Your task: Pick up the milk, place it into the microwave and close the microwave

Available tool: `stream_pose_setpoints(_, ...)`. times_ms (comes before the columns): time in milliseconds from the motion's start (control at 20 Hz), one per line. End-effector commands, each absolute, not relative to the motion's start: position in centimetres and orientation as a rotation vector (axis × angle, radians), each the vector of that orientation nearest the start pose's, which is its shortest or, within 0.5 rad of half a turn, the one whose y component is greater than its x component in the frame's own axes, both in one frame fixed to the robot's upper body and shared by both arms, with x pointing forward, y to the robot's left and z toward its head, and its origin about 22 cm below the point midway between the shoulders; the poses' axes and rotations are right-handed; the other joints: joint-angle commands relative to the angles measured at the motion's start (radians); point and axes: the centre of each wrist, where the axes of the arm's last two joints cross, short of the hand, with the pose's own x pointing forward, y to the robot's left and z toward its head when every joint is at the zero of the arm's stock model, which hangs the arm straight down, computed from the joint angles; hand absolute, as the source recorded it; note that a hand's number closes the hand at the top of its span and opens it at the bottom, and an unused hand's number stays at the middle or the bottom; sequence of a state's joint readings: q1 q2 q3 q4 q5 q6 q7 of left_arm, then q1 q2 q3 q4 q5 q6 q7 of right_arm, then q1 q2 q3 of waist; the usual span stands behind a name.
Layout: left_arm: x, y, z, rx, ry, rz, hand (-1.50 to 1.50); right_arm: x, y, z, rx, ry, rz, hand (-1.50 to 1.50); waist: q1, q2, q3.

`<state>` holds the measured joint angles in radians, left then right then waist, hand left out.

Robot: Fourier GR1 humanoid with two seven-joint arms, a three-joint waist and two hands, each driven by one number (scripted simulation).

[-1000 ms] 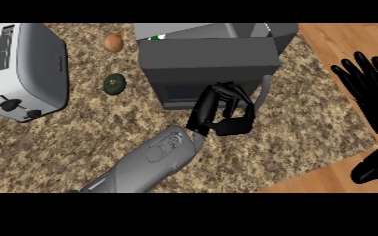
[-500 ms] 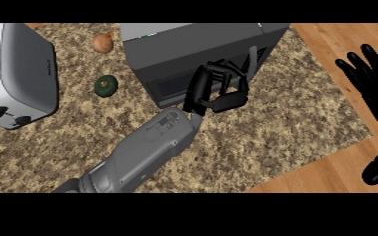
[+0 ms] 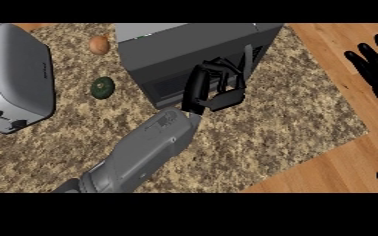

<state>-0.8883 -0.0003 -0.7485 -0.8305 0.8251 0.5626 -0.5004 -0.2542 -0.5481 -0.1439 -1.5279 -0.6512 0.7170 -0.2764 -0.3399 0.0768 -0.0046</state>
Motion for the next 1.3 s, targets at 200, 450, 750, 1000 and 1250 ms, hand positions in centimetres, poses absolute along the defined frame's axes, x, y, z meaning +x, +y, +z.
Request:
stream_pose_setpoints(200,36.0,1.2,4.9,-0.278,-1.847,-0.092,1.5,29.8,-35.9,14.1,0.687,-2.068,0.482,-1.5,-0.008,0.016,0.0)
stream_pose_setpoints(450,36.0,1.4,4.3,-0.276,-1.848,-0.083,1.5,29.8,-36.1,14.7,0.693,-2.07,0.485,-1.5,-0.022,0.017,0.001)
stream_pose_setpoints(750,36.1,1.5,4.3,-0.271,-1.868,-0.051,1.5,29.9,-36.3,15.2,0.702,-2.07,0.479,-1.5,-0.028,0.021,0.002)
stream_pose_setpoints(1000,36.4,1.4,4.6,-0.258,-1.887,-0.051,1.5,30.0,-36.5,16.2,0.699,-2.066,0.502,-1.5,-0.028,0.015,0.002)
stream_pose_setpoints(1250,36.3,1.4,4.3,-0.277,-1.883,-0.043,1.5,30.0,-36.7,16.2,0.712,-2.064,0.481,-1.5,-0.037,0.02,0.003)
